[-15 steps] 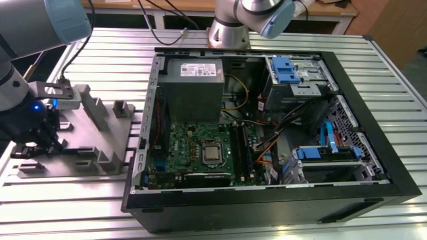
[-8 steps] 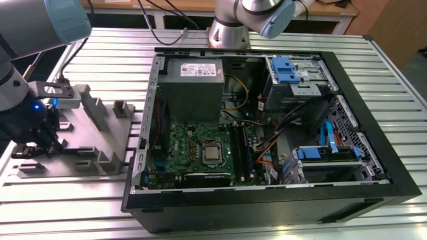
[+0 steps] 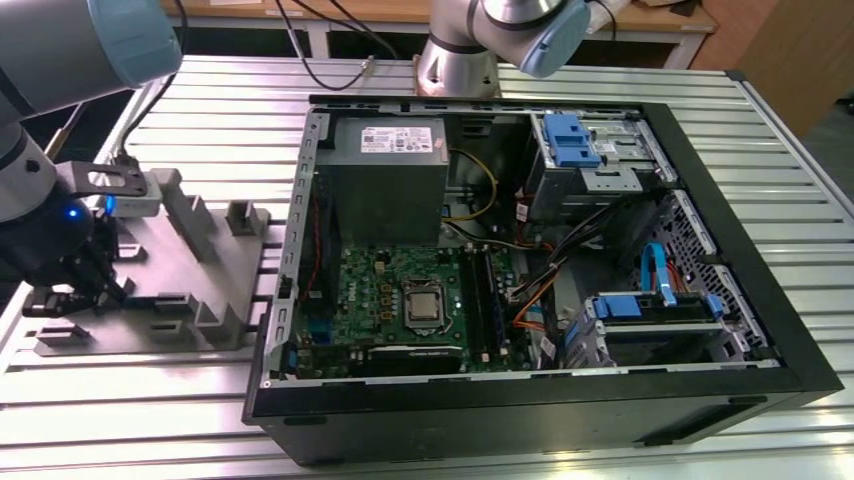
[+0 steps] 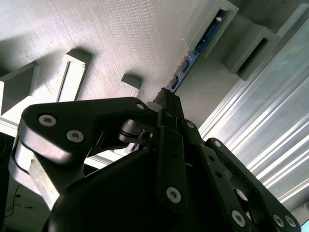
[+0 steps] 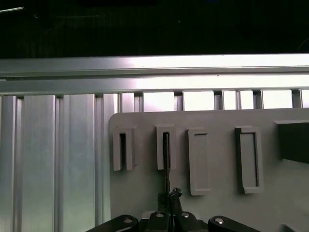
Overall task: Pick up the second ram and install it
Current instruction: 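Pick up the second ram and move it above second insertion slot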
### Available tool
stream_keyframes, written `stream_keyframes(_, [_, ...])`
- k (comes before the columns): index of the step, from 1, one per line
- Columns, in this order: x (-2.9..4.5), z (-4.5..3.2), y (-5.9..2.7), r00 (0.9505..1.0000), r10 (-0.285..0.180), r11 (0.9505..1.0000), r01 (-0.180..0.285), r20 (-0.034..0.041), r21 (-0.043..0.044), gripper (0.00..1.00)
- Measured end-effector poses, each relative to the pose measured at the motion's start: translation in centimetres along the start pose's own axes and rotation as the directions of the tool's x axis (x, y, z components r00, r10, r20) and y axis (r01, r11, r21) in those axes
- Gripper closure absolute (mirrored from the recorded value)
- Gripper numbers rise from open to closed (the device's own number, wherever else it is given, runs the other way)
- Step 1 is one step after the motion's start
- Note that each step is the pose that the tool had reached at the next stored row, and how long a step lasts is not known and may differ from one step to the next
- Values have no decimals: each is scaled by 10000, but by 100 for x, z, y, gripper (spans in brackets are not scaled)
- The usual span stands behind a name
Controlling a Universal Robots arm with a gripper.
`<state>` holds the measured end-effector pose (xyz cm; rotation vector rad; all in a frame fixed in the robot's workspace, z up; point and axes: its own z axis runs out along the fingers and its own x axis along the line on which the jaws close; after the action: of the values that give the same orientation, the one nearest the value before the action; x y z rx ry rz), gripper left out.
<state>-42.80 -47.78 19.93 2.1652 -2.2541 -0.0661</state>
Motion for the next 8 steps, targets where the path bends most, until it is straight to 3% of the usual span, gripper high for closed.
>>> stream_keyframes(8, [0, -27, 2, 10000, -89, 10000, 89, 25, -6, 89])
